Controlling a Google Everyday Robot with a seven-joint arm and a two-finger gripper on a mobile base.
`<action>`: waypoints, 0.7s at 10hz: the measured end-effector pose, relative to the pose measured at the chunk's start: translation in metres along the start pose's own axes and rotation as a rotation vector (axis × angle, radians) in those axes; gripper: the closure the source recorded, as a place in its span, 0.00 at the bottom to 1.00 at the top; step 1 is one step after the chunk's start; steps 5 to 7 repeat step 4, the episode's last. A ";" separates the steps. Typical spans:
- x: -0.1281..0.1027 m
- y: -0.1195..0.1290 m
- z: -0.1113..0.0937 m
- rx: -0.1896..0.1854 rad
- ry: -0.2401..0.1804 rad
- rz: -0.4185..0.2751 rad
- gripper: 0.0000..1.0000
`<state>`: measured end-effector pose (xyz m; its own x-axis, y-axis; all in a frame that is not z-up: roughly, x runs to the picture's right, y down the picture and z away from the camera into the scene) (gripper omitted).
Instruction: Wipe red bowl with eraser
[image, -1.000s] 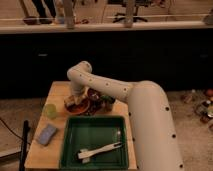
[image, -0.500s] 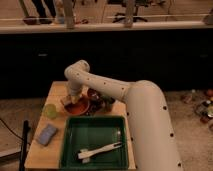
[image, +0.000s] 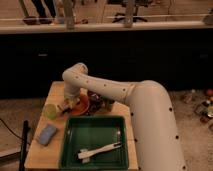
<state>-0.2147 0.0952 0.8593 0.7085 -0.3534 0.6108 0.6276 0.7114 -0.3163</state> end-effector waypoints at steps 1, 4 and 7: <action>-0.001 0.005 0.001 -0.011 -0.003 -0.002 0.97; 0.013 0.023 -0.003 -0.019 0.011 0.030 0.97; 0.013 0.023 -0.003 -0.019 0.011 0.030 0.97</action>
